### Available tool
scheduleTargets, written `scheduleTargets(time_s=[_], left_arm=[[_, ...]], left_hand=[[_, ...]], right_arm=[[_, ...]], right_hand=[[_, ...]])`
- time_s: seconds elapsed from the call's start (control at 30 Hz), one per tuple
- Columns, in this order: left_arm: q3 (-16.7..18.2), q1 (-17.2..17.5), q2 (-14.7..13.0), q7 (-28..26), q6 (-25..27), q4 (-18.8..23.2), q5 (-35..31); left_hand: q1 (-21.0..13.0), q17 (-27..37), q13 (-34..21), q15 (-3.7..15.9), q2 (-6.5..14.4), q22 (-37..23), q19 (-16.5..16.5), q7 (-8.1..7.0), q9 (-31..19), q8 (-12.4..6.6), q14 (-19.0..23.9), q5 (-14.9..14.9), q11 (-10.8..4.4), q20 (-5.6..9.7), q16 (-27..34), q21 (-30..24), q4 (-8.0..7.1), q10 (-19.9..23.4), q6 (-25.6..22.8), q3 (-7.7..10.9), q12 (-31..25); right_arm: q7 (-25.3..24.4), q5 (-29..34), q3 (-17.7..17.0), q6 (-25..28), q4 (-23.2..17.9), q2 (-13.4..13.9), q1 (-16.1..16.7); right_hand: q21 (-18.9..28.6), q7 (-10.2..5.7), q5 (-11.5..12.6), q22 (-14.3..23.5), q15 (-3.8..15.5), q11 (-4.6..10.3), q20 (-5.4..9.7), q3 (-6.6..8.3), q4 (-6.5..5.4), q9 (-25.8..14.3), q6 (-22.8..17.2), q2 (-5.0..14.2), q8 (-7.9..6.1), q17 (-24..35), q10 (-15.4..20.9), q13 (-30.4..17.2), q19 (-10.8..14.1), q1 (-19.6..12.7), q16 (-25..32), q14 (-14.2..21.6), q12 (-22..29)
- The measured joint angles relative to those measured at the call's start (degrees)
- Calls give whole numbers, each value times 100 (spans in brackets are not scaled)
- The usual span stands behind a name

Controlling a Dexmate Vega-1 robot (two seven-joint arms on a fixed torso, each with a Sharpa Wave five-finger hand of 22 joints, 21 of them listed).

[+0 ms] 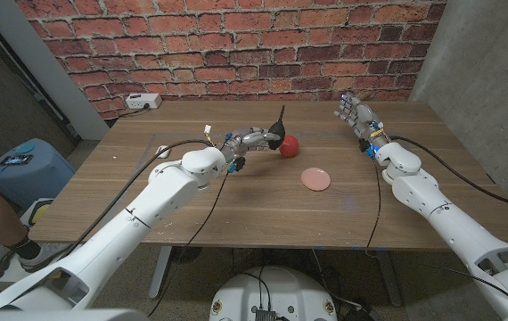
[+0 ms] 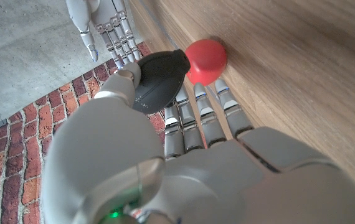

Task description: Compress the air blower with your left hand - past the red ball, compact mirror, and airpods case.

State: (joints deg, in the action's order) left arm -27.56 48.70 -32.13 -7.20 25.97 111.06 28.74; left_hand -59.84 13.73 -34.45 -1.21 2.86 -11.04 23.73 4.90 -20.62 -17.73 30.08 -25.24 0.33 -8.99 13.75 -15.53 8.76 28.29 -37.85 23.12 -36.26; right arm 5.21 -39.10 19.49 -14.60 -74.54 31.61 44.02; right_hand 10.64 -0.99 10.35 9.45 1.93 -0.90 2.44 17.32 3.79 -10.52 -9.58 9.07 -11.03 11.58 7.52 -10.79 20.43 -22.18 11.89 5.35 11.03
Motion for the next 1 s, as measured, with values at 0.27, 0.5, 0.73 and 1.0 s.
scheduleTargets(time_s=[0.27, 0.5, 0.73, 1.0], left_arm=[[-41, -102, -50, 121, -161, -211, 516], [-70, -175, -79, 239, -267, -377, 881], [-94, -222, -107, 364, -384, -541, 1202], [-97, -254, -110, 611, -509, -776, 1615]], left_hand=[[22, 26, -5, -12, 22, 0, -24, 20, 1, 38, -75, 0, 17, 19, -22, 29, -24, -79, 84, -24, 25], [44, 26, -5, -21, 44, 0, -52, 1, -29, 50, -84, 0, 18, 9, -22, 32, -23, -120, 124, -23, 46], [63, 53, -10, -22, 63, 0, -52, 2, -30, 53, -84, 0, 18, 9, -22, 32, -33, -119, 124, -33, 46], [91, 53, -25, -22, 91, 0, -54, 20, -29, 89, -84, -22, 61, 7, -22, 32, -47, -161, 145, -47, 81]], right_arm=[[-68, 50, -7, 40, -83, 68, 36], [-144, 159, 13, 88, -157, 128, 41], [-194, 241, 52, 130, -212, 157, 39], [-236, 294, 94, 171, -233, 153, -2]], right_hand=[[0, 9, 0, 0, 0, 0, 0, 0, 0, 0, 9, 0, 0, 0, 0, 0, 0, 0, 0, 0, 0], [0, 9, 0, 0, 0, 0, 0, 0, 0, 0, 9, 0, 0, 0, 0, 0, 0, 0, 0, 0, 0], [0, 9, 0, 0, 0, 0, 0, 0, -1, 0, 9, 0, 0, 0, 0, 0, 0, 0, 0, 0, 0], [0, 8, 0, 0, 0, 0, 0, 0, -1, 0, 8, 0, 0, 0, 0, 0, 0, 0, 0, 0, 0]])
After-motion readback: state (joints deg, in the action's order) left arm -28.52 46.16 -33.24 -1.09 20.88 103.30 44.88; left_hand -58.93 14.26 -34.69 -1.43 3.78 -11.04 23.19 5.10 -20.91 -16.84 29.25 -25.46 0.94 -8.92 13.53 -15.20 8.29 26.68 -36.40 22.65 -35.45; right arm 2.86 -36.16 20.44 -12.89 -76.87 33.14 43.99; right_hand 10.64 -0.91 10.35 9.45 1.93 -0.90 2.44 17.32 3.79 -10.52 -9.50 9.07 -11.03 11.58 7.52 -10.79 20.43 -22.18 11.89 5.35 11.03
